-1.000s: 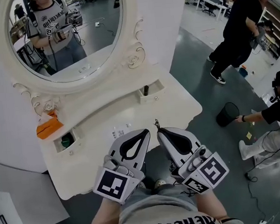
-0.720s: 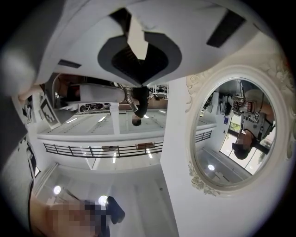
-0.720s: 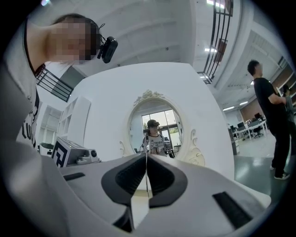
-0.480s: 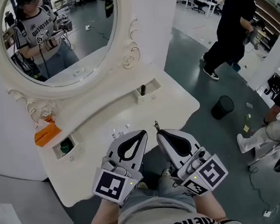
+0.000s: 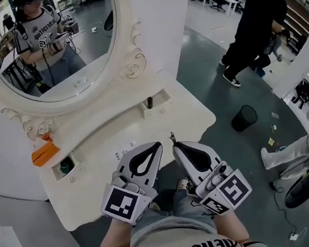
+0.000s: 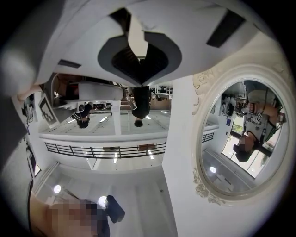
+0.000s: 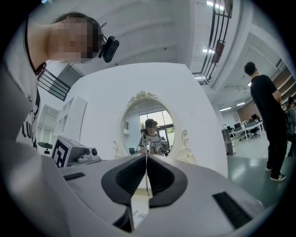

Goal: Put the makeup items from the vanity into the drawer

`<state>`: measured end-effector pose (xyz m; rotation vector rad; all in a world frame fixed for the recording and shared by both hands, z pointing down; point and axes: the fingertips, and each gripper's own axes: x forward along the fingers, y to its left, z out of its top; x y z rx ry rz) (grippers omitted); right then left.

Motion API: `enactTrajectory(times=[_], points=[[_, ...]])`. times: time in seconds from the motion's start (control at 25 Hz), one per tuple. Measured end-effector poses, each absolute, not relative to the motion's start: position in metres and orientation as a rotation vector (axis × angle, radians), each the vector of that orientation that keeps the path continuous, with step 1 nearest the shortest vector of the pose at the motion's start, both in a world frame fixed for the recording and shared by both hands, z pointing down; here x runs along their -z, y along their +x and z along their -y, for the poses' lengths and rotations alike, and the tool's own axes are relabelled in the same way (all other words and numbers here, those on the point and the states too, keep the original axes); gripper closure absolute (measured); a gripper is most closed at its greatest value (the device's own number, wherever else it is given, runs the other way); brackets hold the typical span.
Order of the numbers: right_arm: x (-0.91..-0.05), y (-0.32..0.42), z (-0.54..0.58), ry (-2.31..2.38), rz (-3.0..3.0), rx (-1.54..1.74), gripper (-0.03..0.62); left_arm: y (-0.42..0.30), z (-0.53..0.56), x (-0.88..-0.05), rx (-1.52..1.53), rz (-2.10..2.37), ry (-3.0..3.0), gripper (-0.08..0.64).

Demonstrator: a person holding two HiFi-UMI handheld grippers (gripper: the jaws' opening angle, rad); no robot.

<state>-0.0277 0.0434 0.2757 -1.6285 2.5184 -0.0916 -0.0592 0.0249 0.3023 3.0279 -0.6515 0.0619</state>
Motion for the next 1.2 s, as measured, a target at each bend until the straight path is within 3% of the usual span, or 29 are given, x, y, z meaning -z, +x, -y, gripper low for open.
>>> enactTrajectory(times=[1.2], points=[[-0.274,0.092,0.02,-1.365,-2.666,0.112,0.565,0.063,0.027,-0.303,-0.076,0.915,2.953,0.545]])
